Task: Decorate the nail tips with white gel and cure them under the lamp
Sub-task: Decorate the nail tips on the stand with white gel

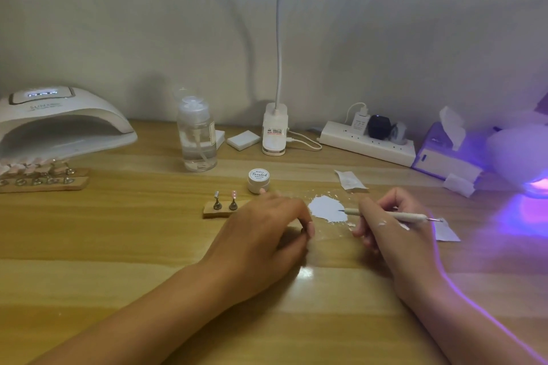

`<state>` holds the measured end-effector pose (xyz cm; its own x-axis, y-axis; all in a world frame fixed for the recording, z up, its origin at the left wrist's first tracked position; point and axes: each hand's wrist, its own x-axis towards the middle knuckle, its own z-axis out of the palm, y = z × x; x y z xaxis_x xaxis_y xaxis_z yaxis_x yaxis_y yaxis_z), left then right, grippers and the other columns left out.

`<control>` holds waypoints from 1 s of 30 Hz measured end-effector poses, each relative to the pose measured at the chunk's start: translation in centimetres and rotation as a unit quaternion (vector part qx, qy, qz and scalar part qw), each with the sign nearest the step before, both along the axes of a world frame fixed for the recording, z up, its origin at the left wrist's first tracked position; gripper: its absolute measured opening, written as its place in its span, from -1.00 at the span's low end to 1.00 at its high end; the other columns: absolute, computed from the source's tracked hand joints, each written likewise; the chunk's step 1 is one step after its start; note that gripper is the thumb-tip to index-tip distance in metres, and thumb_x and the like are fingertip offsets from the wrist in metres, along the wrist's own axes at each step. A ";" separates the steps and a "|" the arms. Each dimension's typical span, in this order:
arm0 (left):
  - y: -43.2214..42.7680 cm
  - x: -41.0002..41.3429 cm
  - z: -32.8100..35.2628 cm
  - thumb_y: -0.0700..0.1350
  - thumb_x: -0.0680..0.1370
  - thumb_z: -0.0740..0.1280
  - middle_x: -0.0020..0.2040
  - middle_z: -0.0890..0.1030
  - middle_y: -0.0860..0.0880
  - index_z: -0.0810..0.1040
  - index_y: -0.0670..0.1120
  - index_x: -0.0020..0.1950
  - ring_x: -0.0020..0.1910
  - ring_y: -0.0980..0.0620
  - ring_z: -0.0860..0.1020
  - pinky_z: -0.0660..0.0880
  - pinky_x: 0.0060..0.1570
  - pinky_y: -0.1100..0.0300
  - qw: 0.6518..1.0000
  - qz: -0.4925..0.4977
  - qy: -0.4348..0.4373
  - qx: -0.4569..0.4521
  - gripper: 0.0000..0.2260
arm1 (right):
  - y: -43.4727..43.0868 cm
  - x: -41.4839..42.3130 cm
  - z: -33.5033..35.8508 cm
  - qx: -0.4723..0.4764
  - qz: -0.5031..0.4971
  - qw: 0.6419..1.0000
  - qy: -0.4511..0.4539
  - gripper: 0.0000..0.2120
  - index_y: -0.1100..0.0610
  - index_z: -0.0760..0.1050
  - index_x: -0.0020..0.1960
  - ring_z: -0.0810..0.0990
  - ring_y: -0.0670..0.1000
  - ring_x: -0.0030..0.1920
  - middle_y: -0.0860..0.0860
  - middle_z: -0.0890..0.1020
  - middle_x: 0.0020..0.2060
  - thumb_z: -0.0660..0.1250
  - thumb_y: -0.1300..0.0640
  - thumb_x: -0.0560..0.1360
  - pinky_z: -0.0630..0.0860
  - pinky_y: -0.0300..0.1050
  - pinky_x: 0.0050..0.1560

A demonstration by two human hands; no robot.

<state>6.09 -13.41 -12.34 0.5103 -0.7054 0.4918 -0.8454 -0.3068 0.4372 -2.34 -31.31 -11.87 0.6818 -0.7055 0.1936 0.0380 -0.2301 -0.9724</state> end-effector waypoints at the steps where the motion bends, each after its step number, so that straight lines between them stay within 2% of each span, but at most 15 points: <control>1: 0.0 0.2 0.0 -0.02 0.51 0.28 -0.07 0.62 0.21 0.48 0.15 -0.09 -0.04 0.23 0.52 0.41 0.06 0.32 1.000 0.006 0.006 -0.005 -0.95 | 0.0 0.1 0.0 0.001 -0.001 1.000 0.007 -0.68 0.05 0.37 -0.37 0.44 -0.10 -0.58 0.10 0.63 -0.49 0.40 -0.14 0.15 0.33 -0.31 -0.56; 2: 0.0 0.3 0.0 -0.04 0.51 0.30 -0.08 0.62 0.22 0.48 0.15 -0.09 -0.05 0.24 0.53 0.43 0.07 0.32 1.000 0.010 0.016 -0.008 -0.94 | 0.0 0.1 0.0 -0.003 0.002 1.000 0.017 -0.69 0.05 0.37 -0.37 0.45 -0.09 -0.57 0.10 0.64 -0.49 0.39 -0.14 0.16 0.34 -0.28 -0.54; 4: 0.1 0.4 -0.1 -0.02 0.51 0.31 -0.11 0.61 0.24 0.48 0.17 -0.10 -0.11 0.26 0.53 0.47 -0.09 0.31 1.000 0.009 0.020 0.006 -0.93 | 0.0 0.1 -0.1 -0.016 0.015 0.999 0.039 -0.73 0.07 0.38 -0.31 0.50 -0.08 -0.54 0.08 0.67 -0.44 0.42 -0.06 0.30 0.37 -0.20 -0.51; 6: 0.0 0.4 -0.2 0.00 0.50 0.31 -0.16 0.58 0.27 0.48 0.19 -0.10 -0.16 0.29 0.50 0.39 -0.20 0.38 1.000 0.008 0.005 0.027 -0.93 | -0.2 0.1 -0.3 -0.032 0.031 0.998 0.049 -0.78 0.13 0.41 -0.25 0.55 -0.09 -0.52 0.06 0.69 -0.41 0.41 0.08 0.43 0.39 -0.23 -0.54; 8: 0.0 0.5 -0.3 -0.02 0.50 0.35 -0.21 0.53 0.31 0.50 0.18 -0.10 -0.19 0.34 0.46 0.30 -0.23 0.45 0.999 0.014 0.000 0.035 -0.92 | -0.3 0.2 -0.5 -0.047 0.040 0.997 0.055 -0.80 0.13 0.41 -0.24 0.58 -0.09 -0.50 0.05 0.70 -0.40 0.40 0.12 0.47 0.39 -0.30 -0.55; 13: -0.1 0.9 -0.5 -0.07 0.50 0.41 -0.16 0.60 0.30 0.57 0.11 -0.12 -0.12 0.27 0.53 0.38 -0.19 0.38 1.000 0.007 0.028 0.013 -0.92 | -0.1 0.3 -0.5 -0.066 0.062 0.993 0.079 -0.75 -0.01 0.41 -0.31 0.57 -0.08 -0.49 0.05 0.70 -0.40 0.40 0.10 0.49 0.45 -0.30 -0.49; 16: -0.2 0.9 -0.5 -0.09 0.50 0.42 -0.18 0.58 0.32 0.58 0.10 -0.13 -0.12 0.26 0.54 0.40 -0.17 0.36 1.000 0.002 0.029 0.004 -0.92 | -0.1 0.2 -0.5 -0.074 0.045 0.993 0.085 -0.80 0.04 0.41 -0.27 0.56 -0.10 -0.49 0.02 0.69 -0.41 0.39 0.10 0.47 0.44 -0.26 -0.48; 19: -0.2 0.9 -0.4 -0.10 0.50 0.42 -0.18 0.58 0.32 0.58 0.09 -0.13 -0.12 0.25 0.55 0.46 -0.15 0.27 0.999 -0.002 0.035 0.006 -0.92 | 0.1 0.3 -0.6 -0.096 0.044 0.990 0.094 -0.80 0.09 0.42 -0.24 0.55 -0.13 -0.49 0.00 0.69 -0.42 0.39 0.07 0.47 0.44 -0.31 -0.48; 21: -0.2 0.9 -0.4 -0.10 0.50 0.42 -0.17 0.60 0.31 0.58 0.08 -0.13 -0.12 0.24 0.56 0.49 -0.14 0.21 0.999 -0.004 0.038 0.002 -0.92 | 0.2 0.3 -0.5 -0.087 0.037 0.991 0.091 -0.80 0.09 0.43 -0.23 0.55 -0.13 -0.49 0.00 0.69 -0.42 0.39 0.06 0.48 0.45 -0.23 -0.43; 27: -0.2 1.0 -0.3 -0.11 0.50 0.40 -0.18 0.62 0.27 0.57 0.11 -0.13 -0.13 0.25 0.58 0.49 -0.13 0.21 0.998 -0.011 0.068 0.000 -0.89 | 0.2 0.3 -0.4 -0.094 0.028 0.990 0.099 -0.81 0.09 0.44 -0.21 0.54 -0.21 -0.47 -0.04 0.69 -0.41 0.39 0.05 0.49 0.40 -0.14 -0.31; 30: -0.3 1.0 -0.2 -0.15 0.49 0.40 -0.17 0.64 0.21 0.55 0.14 -0.15 -0.14 0.26 0.61 0.51 -0.13 0.22 0.994 -0.022 0.102 -0.008 -0.83 | 0.2 0.3 -0.4 -0.095 0.034 0.989 0.111 -0.80 0.09 0.45 -0.19 0.53 -0.23 -0.47 -0.05 0.70 -0.40 0.40 0.03 0.51 0.38 -0.19 -0.33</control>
<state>7.08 -13.67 -12.55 0.5693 -0.7228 0.3917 -0.7509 -0.2633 0.6056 -2.07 -31.14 -12.24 0.7668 -0.6218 0.1592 -0.1497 -0.4144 -0.8977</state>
